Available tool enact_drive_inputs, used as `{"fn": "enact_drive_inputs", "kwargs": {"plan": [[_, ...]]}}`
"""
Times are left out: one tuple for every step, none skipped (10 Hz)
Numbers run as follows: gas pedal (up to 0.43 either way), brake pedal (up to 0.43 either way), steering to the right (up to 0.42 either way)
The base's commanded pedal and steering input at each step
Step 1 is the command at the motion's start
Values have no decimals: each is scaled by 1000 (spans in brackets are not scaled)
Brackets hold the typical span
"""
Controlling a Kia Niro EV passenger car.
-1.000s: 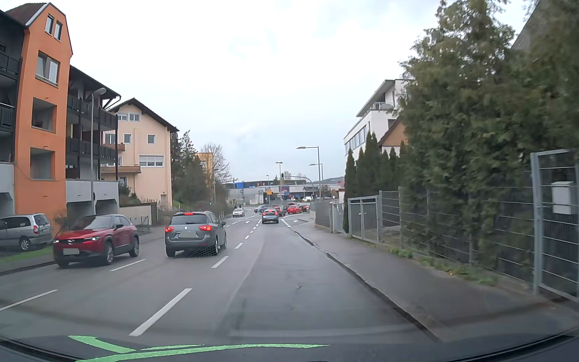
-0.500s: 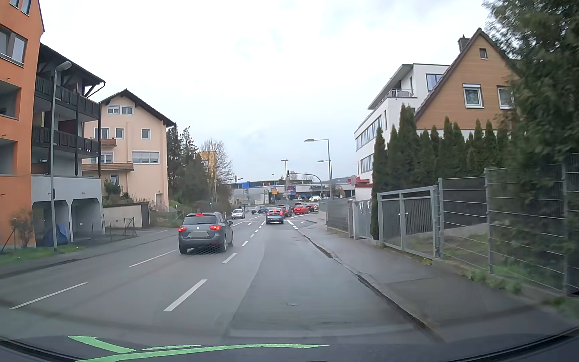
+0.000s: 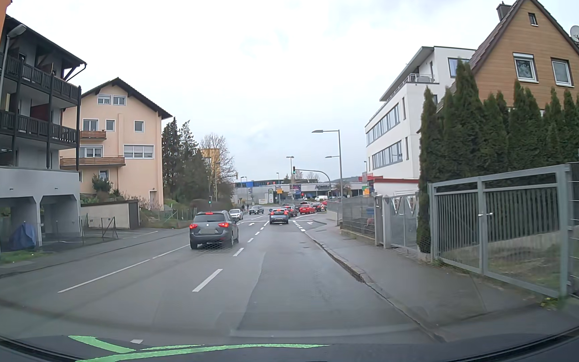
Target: Follow the waypoints while adhering to traffic rules and regulations
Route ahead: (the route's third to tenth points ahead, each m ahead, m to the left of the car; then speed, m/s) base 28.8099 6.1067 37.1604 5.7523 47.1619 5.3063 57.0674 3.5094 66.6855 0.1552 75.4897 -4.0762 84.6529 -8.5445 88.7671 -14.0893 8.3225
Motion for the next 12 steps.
{"fn": "enact_drive_inputs", "kwargs": {"plan": [[0,232,-8],[0,232,-7],[0,232,-6],[0,232,-5],[0,232,0],[0,232,0],[0,232,0],[0,232,1],[0,232,0],[0,232,0],[0,226,-5],[0,226,-8]]}}
